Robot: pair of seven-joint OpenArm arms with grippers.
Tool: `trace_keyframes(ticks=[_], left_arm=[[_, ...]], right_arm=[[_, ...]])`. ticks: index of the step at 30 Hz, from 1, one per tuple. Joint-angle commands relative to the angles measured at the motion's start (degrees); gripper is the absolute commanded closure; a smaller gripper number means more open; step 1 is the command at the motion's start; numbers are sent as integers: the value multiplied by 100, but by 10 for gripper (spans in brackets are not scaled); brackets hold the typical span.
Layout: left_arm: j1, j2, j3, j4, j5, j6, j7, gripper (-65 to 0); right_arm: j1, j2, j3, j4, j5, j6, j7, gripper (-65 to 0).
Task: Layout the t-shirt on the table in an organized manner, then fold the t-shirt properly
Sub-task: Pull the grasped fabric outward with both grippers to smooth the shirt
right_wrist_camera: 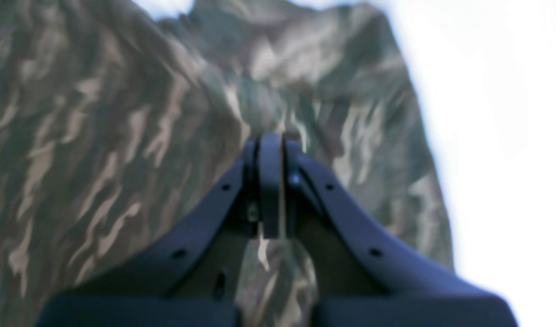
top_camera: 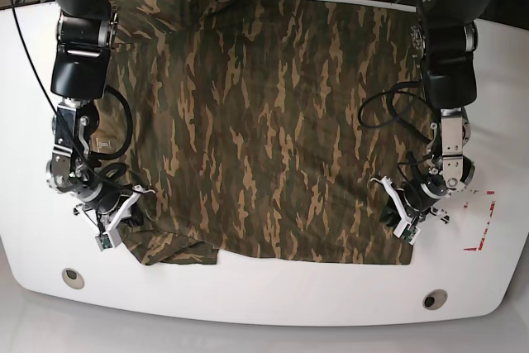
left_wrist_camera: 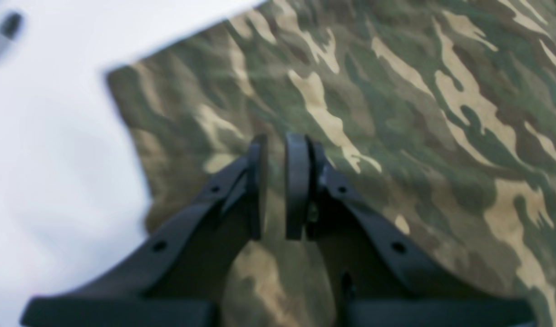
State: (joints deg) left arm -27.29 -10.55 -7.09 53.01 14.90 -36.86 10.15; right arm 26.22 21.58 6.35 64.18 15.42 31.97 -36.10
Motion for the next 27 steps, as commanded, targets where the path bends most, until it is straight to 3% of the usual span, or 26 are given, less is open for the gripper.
trace_keyframes(ticks=[1,8,12,19,27], left_arm=[[175,-40,-7,910,-79,-2,317,-51],[1045,-31,-7,2571,-79,-11,1169,-51],[1538,-31,-7,3072,-79,-11,1292,-51],[2091,-22,-16,3169,-79,-11,1266,-51],[2250,74,-7,2844,-79,-11,1257,-51]], right_arm=[[-367,88,90,892,-8,-1,-324,-14],[-1343,-97,574,2017,-26,-1,-720,-14],[-1826,-202,767,2228,-61,-1,-720,-14],[-2292,-229,776,2219,-17,8,-694,-14],[-2283,-396,811,1797,-69,8,-694,-14]])
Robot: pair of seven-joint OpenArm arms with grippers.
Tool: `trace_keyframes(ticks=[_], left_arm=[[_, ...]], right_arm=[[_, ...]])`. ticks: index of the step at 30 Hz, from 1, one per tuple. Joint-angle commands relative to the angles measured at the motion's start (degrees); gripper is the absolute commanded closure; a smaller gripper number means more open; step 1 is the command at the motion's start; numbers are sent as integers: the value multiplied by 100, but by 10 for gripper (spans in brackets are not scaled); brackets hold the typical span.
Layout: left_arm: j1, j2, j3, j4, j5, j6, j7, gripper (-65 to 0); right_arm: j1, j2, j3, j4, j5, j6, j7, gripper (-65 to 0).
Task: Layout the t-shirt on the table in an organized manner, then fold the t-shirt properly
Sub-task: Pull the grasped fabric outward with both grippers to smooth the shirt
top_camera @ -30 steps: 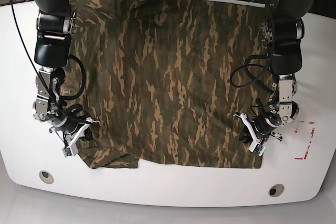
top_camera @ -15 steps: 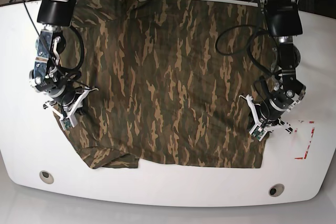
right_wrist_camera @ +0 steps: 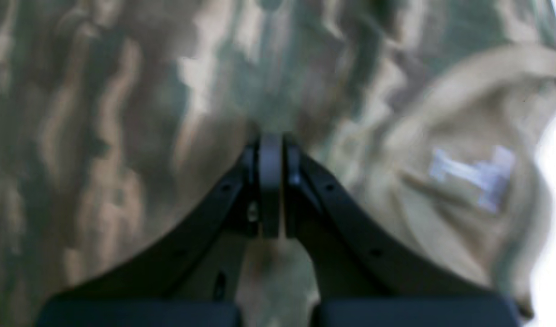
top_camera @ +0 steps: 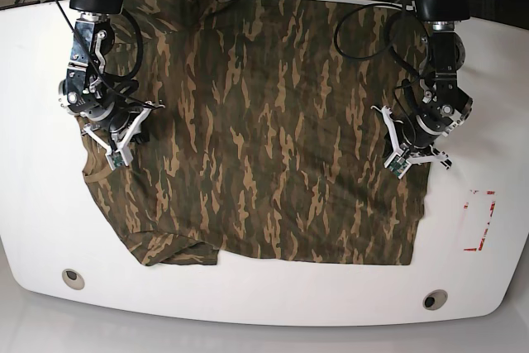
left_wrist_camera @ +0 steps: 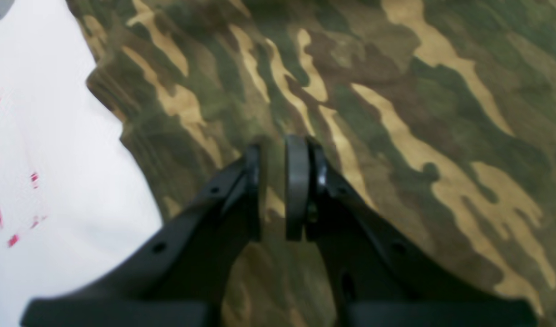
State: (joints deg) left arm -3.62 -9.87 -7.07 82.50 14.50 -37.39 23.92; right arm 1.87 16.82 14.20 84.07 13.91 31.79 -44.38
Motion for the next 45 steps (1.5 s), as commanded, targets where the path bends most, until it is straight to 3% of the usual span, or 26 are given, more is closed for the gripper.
trace_keyframes(ticks=[1,11,23,33,41,45], left_arm=[[-117,7,-1,-210,-39,42,-120,-51],[-513,-29,8,-1555,-39,42,-594,-52],[-1304,-187,26,-2689,-22,42,-902,-52],[-1849,-292,35,-3358,-4,42,-1236,-53],[-2016,-301,35,-3419,-22,33,-1166,-53],[-1955,-310,-9,-2856,-30,-261,-964,-53]], right_arm=[[160,81,27,-280,81,25,144,-14],[600,98,0,-1572,81,25,908,-14],[1312,283,-9,-2548,73,25,970,-14],[1910,424,-17,-3383,73,25,1348,-14],[2015,441,-264,-3216,90,34,1409,-15],[1963,441,-281,-2513,90,25,1225,-18]])
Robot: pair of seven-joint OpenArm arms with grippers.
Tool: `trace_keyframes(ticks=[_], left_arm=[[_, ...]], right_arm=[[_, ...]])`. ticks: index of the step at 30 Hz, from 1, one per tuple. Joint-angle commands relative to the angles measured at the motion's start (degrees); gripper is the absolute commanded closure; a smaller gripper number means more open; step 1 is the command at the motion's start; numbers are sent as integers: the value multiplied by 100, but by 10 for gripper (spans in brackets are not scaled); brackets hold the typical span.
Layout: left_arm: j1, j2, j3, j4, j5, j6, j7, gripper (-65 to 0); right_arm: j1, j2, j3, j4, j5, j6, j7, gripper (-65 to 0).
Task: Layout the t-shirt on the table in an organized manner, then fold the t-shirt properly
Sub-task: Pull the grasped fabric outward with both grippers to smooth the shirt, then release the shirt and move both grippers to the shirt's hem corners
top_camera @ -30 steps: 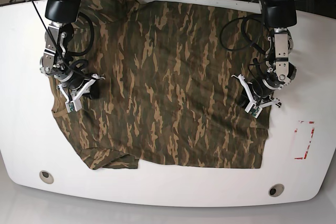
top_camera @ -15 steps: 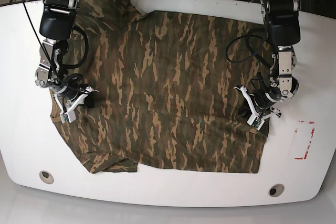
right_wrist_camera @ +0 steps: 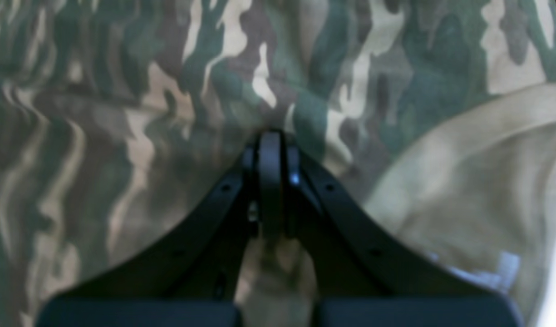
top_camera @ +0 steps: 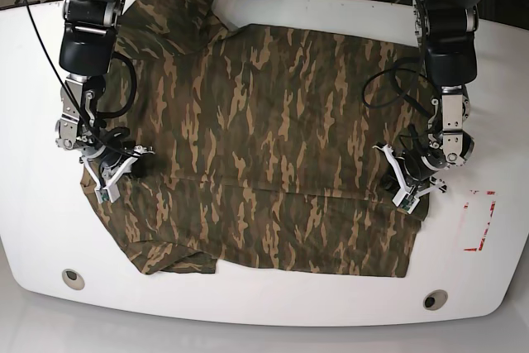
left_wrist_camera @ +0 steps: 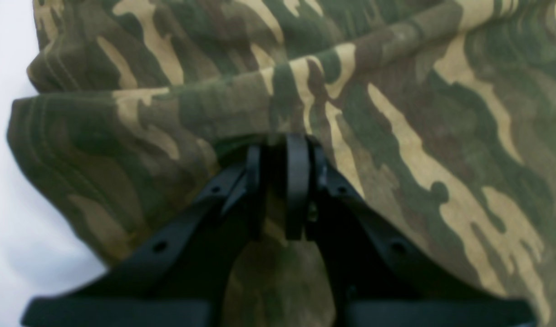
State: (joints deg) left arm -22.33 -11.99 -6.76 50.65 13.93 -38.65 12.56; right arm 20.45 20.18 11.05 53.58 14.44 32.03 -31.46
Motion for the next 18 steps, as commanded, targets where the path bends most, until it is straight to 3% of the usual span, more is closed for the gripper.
trace_keyframes(ticks=[1,12,15,18], left_arm=[[-75,-98,-40,425,26,-135,226,-53],[145,-98,-295,1084,26,-135,823,-62],[154,-98,-348,1163,26,-135,1017,-117],[303,-98,-462,1313,26,-135,1096,-227]], right_arm=[[96,105,51,642,38,1,-146,-18],[-264,52,86,2224,90,-43,-1078,-25],[-511,43,201,2778,90,-43,-1324,-87],[-836,-168,543,3420,73,-43,-1614,-175]])
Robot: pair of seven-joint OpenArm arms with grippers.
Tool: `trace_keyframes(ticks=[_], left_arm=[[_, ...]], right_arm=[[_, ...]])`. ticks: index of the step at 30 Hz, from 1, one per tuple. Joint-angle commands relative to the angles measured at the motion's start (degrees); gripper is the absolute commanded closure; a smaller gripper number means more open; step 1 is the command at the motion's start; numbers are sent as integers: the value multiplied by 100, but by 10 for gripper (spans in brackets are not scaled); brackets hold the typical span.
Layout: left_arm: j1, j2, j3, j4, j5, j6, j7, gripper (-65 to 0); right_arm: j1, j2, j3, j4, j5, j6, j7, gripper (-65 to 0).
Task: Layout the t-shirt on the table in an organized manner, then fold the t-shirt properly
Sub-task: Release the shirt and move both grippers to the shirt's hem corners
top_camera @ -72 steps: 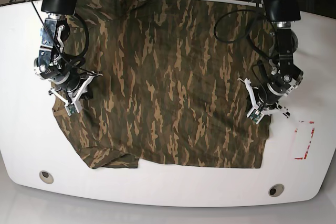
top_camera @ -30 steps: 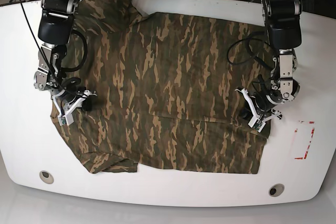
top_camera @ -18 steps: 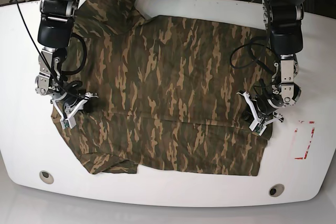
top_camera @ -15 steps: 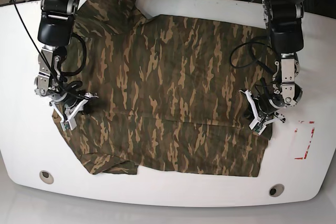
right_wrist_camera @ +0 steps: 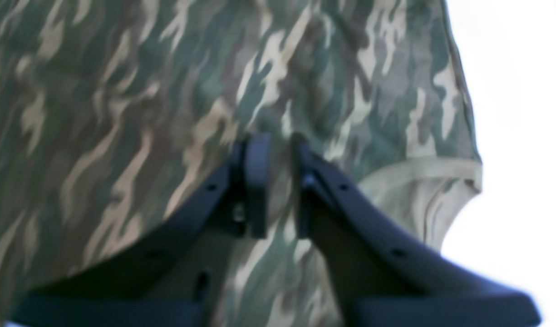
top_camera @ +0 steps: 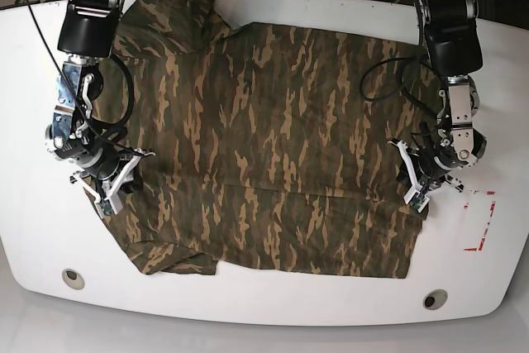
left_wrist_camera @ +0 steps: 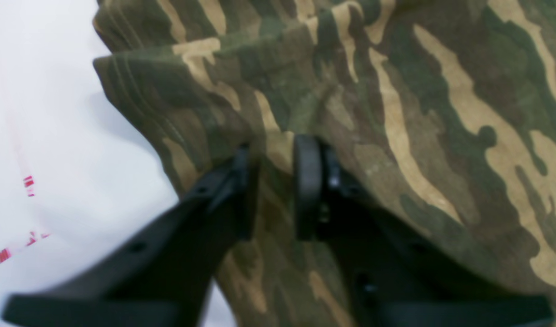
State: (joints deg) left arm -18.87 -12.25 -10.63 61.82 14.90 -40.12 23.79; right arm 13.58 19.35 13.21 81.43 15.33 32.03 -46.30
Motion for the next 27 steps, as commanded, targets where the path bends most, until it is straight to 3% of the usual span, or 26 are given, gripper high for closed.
trace_keyframes(ticks=[1,4,7,13,19,27], left_arm=[[-7,-72,-93,249,-70,12,-27,-266],[142,-72,-110,424,-70,12,-27,-398],[327,-72,-119,671,-70,12,-27,-467],[854,-36,-321,1558,-79,12,-27,-455],[1338,254,-919,2578,-87,12,-27,-455],[2059,289,-1165,3651,-79,12,-27,-454]], right_arm=[[-238,-164,450,811,-43,-43,-200,-195],[-563,-419,890,1409,-61,-43,-403,-262],[-897,-621,1224,1928,-61,-43,-561,-321],[-1565,-1008,1699,2728,-43,-43,-816,-389],[-2189,-1333,2112,3053,-8,-43,-833,-393],[-2787,-1518,2586,3053,10,-8,-833,-393]])
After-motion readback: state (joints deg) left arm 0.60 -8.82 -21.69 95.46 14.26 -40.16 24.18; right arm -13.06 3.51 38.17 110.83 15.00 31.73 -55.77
